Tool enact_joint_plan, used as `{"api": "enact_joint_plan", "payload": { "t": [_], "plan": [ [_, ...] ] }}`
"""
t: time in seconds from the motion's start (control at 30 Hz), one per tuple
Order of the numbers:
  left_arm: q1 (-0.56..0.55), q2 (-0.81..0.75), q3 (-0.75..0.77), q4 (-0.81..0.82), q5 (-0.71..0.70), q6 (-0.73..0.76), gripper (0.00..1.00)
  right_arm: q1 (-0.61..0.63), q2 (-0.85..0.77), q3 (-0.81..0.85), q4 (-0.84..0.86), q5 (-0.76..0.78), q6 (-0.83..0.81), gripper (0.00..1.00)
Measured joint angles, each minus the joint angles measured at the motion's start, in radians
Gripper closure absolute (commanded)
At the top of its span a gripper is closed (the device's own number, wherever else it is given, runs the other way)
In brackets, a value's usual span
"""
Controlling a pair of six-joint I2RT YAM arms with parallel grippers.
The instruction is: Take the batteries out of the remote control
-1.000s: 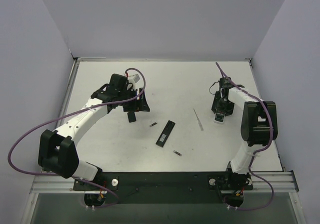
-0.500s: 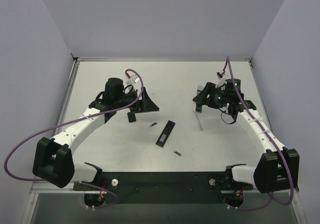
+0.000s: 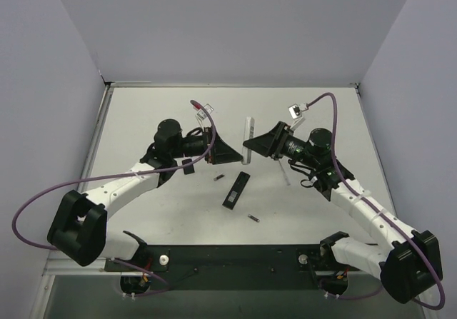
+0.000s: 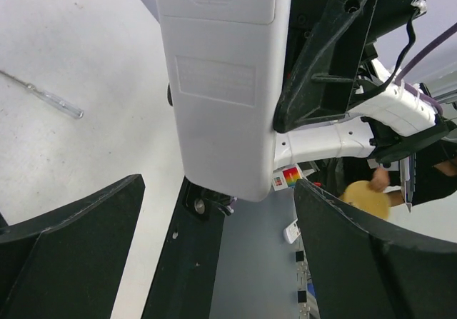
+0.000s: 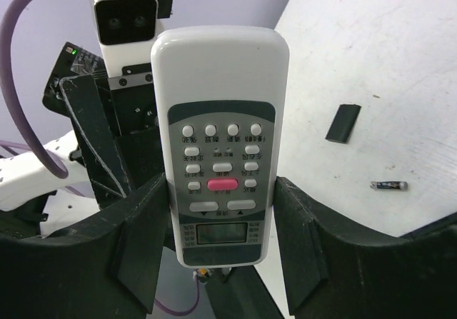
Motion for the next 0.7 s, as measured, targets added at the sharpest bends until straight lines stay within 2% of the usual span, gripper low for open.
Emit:
{"api": "enact_joint_plan", "payload": {
  "t": [0.17,0.27,0.33,0.4,0.5,0.53,0.57,0.6,0.63,0.67,0.7],
  "plan": [
    [-0.044,0.0,-0.001,0.027,-0.015,0.008,0.03,0.024,-0.007,-0.049,0.119,0.007,0.089,0.66],
    [-0.058,0.017,-0.001,0.072,-0.013,-0.012,0.1,0.032,-0.011,-0.103,0.217,0.012,0.154,0.66],
    [-0.058,0.043,-0.001,0.131,-0.008,-0.049,0.21,0.039,-0.011,-0.125,0.257,0.012,0.185,0.66],
    [-0.058,0.08,-0.001,0.211,-0.002,-0.109,0.25,0.047,-0.011,-0.132,0.286,0.013,0.203,0.66],
    [-0.06,0.129,-0.007,0.359,0.02,-0.212,0.42,0.05,-0.011,-0.132,0.305,0.023,0.205,0.66],
    [-0.06,0.142,-0.01,0.406,0.024,-0.246,0.51,0.05,-0.01,-0.132,0.309,0.024,0.207,0.65],
    [-0.06,0.154,-0.014,0.451,0.026,-0.279,0.69,0.05,-0.01,-0.132,0.316,0.028,0.206,0.64],
    [-0.058,0.169,-0.014,0.493,0.028,-0.305,0.78,0.05,-0.01,-0.132,0.322,0.033,0.204,0.62],
    [-0.058,0.182,-0.015,0.528,0.029,-0.329,0.84,0.049,-0.008,-0.132,0.325,0.036,0.206,0.53],
    [-0.056,0.193,-0.016,0.552,0.03,-0.346,0.98,0.048,-0.008,-0.132,0.325,0.038,0.206,0.48],
    [-0.055,0.197,-0.017,0.561,0.031,-0.358,1.0,0.048,-0.008,-0.132,0.323,0.04,0.206,0.43]
  ]
}}
